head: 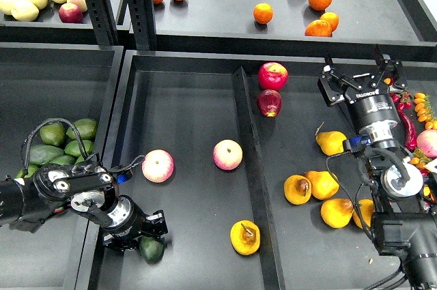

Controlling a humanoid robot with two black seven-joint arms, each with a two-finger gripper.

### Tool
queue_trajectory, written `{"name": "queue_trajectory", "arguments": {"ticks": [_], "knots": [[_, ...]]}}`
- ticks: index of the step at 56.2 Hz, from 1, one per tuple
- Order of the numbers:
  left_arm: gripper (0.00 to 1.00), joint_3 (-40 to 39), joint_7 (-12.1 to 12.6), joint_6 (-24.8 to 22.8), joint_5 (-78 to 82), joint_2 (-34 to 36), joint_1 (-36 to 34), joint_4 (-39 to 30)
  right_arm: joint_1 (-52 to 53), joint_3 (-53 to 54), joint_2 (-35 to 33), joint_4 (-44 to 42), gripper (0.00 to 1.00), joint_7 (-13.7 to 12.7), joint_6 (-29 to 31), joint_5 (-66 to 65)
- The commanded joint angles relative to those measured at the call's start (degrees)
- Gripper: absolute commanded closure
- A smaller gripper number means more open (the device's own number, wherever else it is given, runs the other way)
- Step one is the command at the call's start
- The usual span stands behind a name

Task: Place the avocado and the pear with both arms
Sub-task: 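Lower the left gripper onto the dark green avocado and close it, then carry the avocado into the avocado bin and open the left gripper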

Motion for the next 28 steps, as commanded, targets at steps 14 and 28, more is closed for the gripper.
{"name": "queue_trajectory", "arguments": {"ticks": [14,28], "knots": [[0.61,-4.79,0.0,0.0,0.04,2.1,-5.18,0.61,-0.09,0.02,0.0,0.0,0.0,0.0,0.1,0.0],[0.59,-5.22,0.0,0.0,-2.33,8.78,-9.49,0.78,-0.27,0.02,0.0,0.0,0.0,0.0,0.18,0.0]]}}
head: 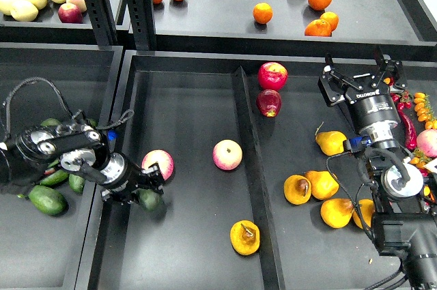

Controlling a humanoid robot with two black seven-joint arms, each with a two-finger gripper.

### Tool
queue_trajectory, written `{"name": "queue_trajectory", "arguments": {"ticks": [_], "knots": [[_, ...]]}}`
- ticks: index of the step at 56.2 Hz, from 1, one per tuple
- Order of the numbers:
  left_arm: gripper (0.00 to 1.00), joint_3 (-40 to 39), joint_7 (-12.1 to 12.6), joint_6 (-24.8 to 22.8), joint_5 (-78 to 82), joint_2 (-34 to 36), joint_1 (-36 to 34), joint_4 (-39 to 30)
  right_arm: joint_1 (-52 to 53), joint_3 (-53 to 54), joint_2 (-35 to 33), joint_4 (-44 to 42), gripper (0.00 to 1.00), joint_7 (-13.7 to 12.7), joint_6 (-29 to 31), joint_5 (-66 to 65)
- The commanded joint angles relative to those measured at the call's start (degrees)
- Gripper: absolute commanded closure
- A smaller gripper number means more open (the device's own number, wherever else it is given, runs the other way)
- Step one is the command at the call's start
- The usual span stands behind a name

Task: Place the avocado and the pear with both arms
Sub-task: 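Carry the avocado into the avocado bin and open the left gripper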

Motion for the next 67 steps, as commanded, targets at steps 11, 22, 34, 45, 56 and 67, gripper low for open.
{"name": "queue_trajectory", "arguments": {"ticks": [11,22,34,45,56,67], "knots": [[0.58,-0.01,0.0,0.0,-1.34,9.6,-0.45,0.83,-0.31,0.0,0.04,0.09,0.0,0.0,0.61,0.0],[0.57,0.34,0.0,0.0,-1.34,15.14,0.7,0.65,-0.49,-0.09,0.12,0.18,0.0,0.0,0.61,0.0],[0.55,0.87,0.0,0.0,-1.08,18.31,3.42,0.83,-0.49,-0.09,0.04,0.35,0.0,0.0,0.61,0.0],[0.55,0.87,0.0,0.0,-0.99,19.01,5.09,1.88,-0.49,-0.09,0.04,0.44,0.0,0.0,0.61,0.0],[0.54,0.87,0.0,0.0,-1.26,18.93,6.06,4.17,-0.49,0.0,-0.14,0.53,0.0,0.0,0.61,0.0],[0.51,-0.01,0.0,0.0,-1.26,18.66,7.2,5.31,-0.49,0.0,-1.11,0.53,0.0,0.0,0.61,0.09]]}}
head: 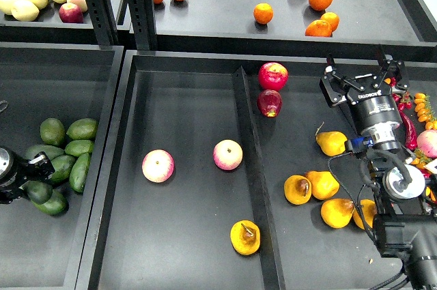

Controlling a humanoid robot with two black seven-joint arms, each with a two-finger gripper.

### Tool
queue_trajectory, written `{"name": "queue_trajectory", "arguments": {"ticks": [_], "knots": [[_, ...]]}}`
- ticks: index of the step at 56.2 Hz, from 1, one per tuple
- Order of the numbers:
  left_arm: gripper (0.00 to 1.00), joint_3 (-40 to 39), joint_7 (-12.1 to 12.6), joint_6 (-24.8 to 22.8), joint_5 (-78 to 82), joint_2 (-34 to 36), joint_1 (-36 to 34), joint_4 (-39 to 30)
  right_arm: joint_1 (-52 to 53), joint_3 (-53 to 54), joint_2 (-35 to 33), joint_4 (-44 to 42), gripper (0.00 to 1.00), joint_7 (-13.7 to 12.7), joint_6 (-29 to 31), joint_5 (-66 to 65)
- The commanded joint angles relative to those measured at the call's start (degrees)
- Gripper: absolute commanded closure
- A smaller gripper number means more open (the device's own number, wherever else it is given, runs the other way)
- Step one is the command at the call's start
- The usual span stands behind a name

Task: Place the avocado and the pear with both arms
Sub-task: 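Carry the avocado into the avocado bin and open the left gripper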

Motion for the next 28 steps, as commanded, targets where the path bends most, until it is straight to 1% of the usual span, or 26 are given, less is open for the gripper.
{"name": "queue_trajectory", "arguments": {"ticks": [1,17,28], "knots": [[0.51,-0.44,0.01,0.0,-0.01,-0.26,0.77,0.82,0.0,0.0,-0.42,-0.01,0.0,0.0,0.0,0.09],[0.47,-0.62,0.01,0.0,-0.01,-0.88,1.29,1.44,0.0,0.0,-0.77,-0.01,0.0,-0.09,0.0,0.26],[0.41,-0.62,0.01,0.0,-0.01,-0.88,1.29,1.44,0.0,-0.08,-0.94,-0.19,0.0,-0.09,0.0,0.26]]}}
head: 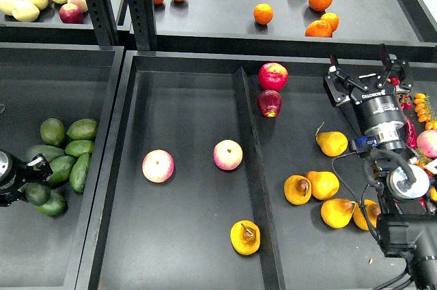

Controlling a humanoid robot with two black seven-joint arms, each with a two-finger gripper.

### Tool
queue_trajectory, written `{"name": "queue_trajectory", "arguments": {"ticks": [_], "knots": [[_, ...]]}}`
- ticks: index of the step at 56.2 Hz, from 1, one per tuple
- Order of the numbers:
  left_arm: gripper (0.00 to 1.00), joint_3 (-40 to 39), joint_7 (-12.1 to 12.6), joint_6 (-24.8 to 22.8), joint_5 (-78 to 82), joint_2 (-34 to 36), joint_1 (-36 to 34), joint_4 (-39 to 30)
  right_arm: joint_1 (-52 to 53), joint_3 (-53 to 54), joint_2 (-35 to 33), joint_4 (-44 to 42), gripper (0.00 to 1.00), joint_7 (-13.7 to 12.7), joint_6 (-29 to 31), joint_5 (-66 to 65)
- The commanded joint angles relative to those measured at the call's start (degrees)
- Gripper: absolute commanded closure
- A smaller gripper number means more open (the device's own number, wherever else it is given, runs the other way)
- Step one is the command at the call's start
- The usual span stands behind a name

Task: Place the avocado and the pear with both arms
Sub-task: 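Carry the avocado into the avocado bin and open the left gripper, then move the right gripper over the halved yellow pear in the middle tray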

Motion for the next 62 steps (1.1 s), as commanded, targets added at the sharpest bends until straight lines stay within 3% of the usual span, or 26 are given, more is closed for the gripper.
{"name": "queue_trajectory", "arguments": {"ticks": [1,9,18,25,34,41,51,55,62], "knots": [[0.41,0.02,0.01,-0.01,0.0,-0.01,0.01,0.0,0.0,-0.09,-0.1,-0.27,0.0,-0.03,0.0,0.0],[0.35,0.02,0.01,-0.01,0.0,-0.1,0.19,0.0,0.0,-0.09,-0.18,-0.27,0.0,-0.03,0.0,0.0],[0.12,-0.07,0.01,-0.01,0.27,-0.19,0.19,0.26,0.0,-0.18,-0.8,-0.27,0.0,-0.03,0.0,0.0],[0.01,-0.07,0.01,-0.01,0.27,-0.28,0.19,0.61,0.0,-0.18,-0.89,-0.27,0.0,-0.03,0.0,0.0],[0.01,-0.07,0.01,-0.01,0.18,-0.28,0.27,1.23,0.0,-1.23,-1.94,-0.36,0.0,-0.12,0.0,0.0],[0.01,-0.07,0.01,-0.01,0.18,-0.54,0.27,1.67,0.18,-6.05,-6.07,-1.41,0.0,-2.58,0.0,-0.26],[0.01,-0.07,0.01,-0.01,0.27,-0.8,0.71,1.67,1.67,-14.15,-13.89,-2.38,0.0,-3.28,0.17,-0.35],[0.01,-0.07,0.01,-0.01,0.27,-1.24,0.8,1.84,3.16,-18.45,-17.06,-2.82,0.0,-5.04,0.18,-0.53],[0.01,-0.24,0.01,-0.01,0.27,-1.95,0.8,2.81,7.03,-26.62,-22.06,-3.35,0.0,-10.39,0.18,-0.61]]}}
